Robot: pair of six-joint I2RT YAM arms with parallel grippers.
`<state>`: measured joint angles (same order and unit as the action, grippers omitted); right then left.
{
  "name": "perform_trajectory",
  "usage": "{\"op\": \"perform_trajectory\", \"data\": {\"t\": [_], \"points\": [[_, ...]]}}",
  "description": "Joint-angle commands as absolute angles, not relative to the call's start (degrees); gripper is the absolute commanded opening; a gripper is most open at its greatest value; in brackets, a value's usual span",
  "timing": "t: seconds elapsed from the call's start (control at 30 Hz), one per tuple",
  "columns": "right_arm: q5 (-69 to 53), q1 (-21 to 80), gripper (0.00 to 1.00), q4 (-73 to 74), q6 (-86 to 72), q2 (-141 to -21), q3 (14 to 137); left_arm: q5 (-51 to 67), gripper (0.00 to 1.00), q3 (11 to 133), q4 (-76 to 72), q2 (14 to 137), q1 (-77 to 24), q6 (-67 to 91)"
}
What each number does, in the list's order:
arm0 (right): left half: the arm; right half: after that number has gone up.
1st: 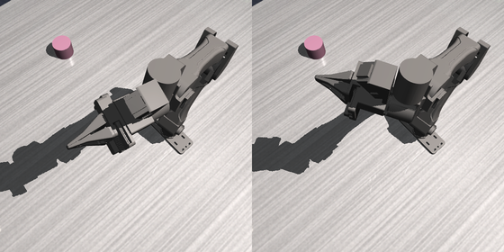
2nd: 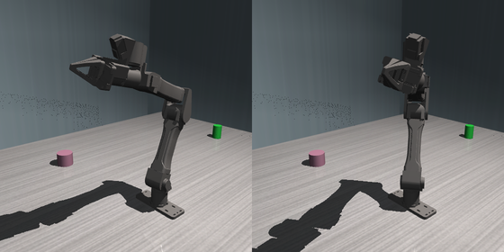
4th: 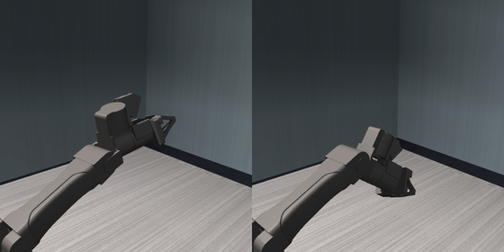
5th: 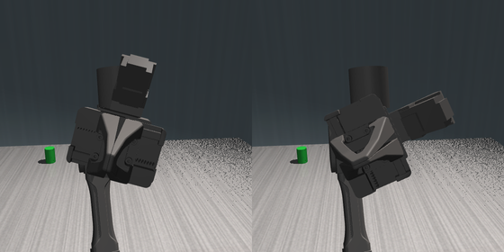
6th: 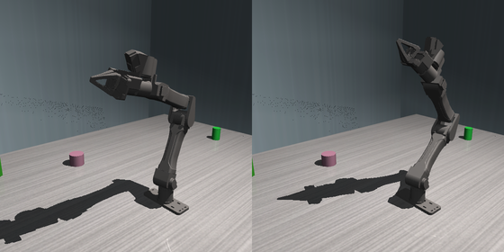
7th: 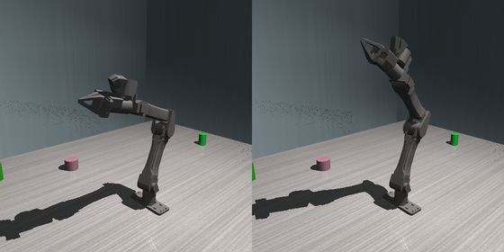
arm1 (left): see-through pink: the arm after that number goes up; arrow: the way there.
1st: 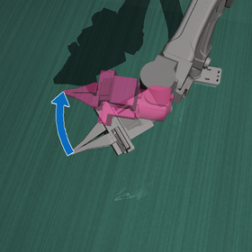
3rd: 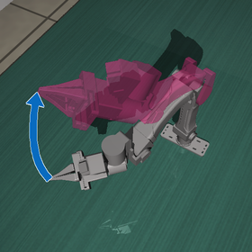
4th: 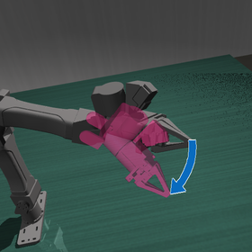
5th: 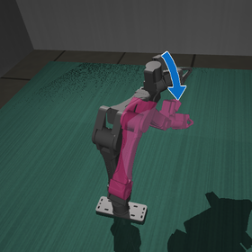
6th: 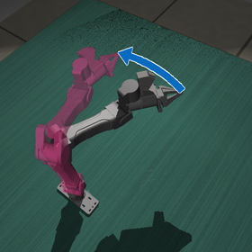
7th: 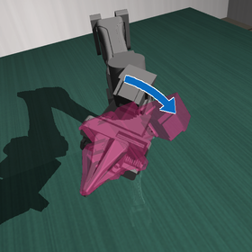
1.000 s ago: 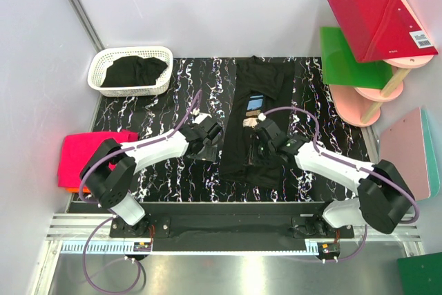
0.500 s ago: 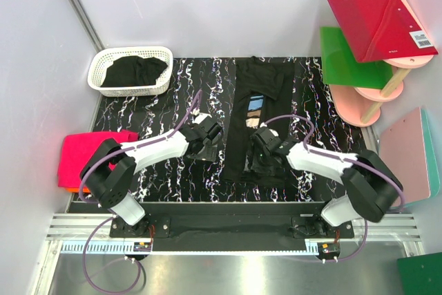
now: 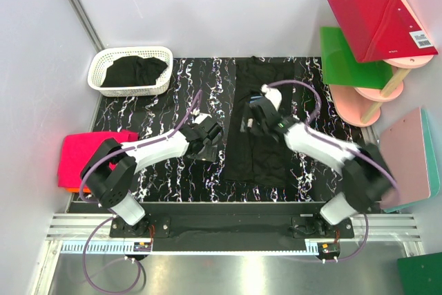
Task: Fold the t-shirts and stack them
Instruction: Rotate the tshirt 90 degrees
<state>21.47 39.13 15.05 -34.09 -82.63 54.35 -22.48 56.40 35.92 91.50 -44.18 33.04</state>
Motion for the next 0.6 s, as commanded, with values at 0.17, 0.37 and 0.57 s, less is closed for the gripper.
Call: {"op": "perform_trajectory", "data": {"t": [0.17,0.37,0.57], "points": [[12.5,30.9,0.78,9.6,-27.9,-114.7,81.4,-22.6,0.99,57.0,34.9,90.4,-44.0,32.9],[10.5,29.4,0.74,9.8,-26.6,-121.4,89.3,-22.9,0.99,56.5,34.9,90.0,-44.0,33.0],[6.3,28.3,0.3,9.8,-27.3,-124.7,91.8,-23.4,0.99,56.6,35.0,90.5,-44.0,32.7]]}}
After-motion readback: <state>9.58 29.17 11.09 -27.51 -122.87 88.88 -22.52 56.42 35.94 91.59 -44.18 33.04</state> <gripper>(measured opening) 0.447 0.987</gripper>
